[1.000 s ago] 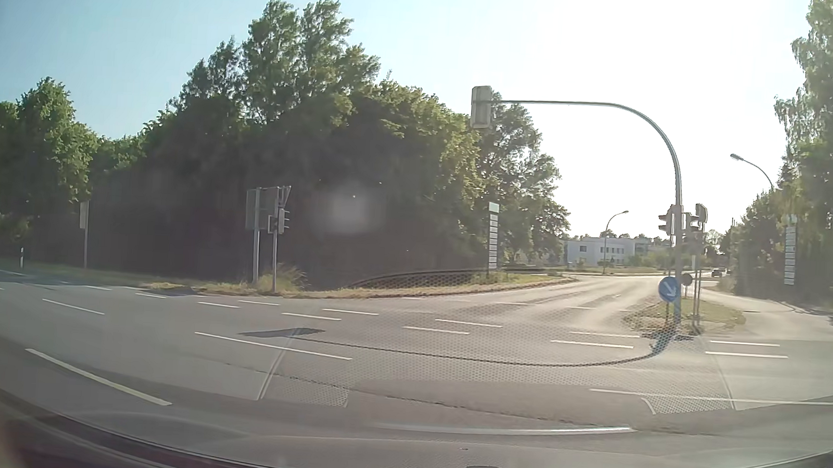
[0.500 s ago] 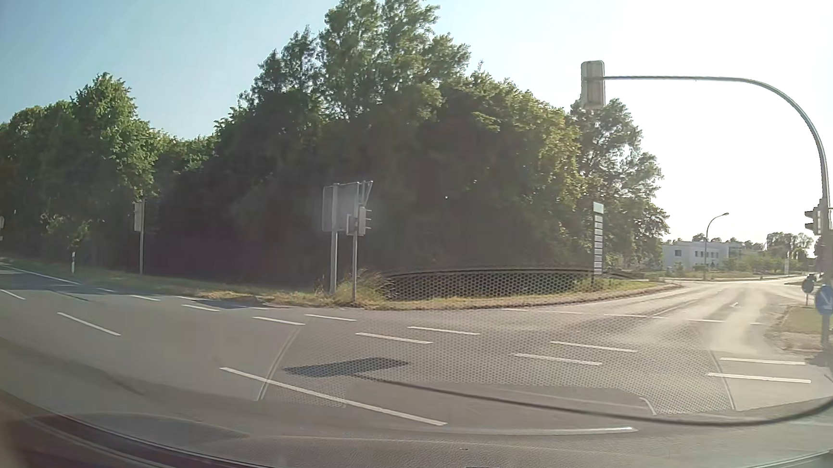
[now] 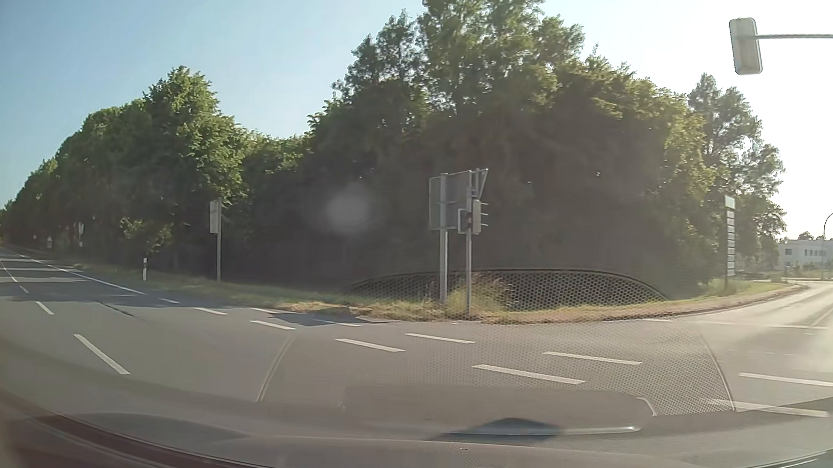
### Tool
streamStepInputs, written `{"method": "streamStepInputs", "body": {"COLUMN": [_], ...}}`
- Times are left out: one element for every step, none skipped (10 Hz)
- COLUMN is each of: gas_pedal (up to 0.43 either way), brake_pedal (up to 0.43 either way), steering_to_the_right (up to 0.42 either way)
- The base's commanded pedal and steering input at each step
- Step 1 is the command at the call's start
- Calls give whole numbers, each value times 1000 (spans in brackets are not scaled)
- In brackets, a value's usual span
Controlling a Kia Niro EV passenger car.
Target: Follow the waypoints while adhering to traffic rules and regulations
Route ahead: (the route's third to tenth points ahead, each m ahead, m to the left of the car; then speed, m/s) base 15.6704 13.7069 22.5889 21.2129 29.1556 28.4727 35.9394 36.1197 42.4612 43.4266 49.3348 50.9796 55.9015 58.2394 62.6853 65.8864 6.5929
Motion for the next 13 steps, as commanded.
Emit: {"method": "streamStepInputs", "body": {"gas_pedal": [197, 197, 197, 197, 197, 197, 197, 197, 197, 197, 197, 197, 197], "brake_pedal": [6, 6, 6, 6, 6, 6, 6, 6, 6, 6, 6, 6, 6], "steering_to_the_right": [-306, -319, -332, -338, -338, -335, -332, -321, -309, -295, -277, -264, -249]}}
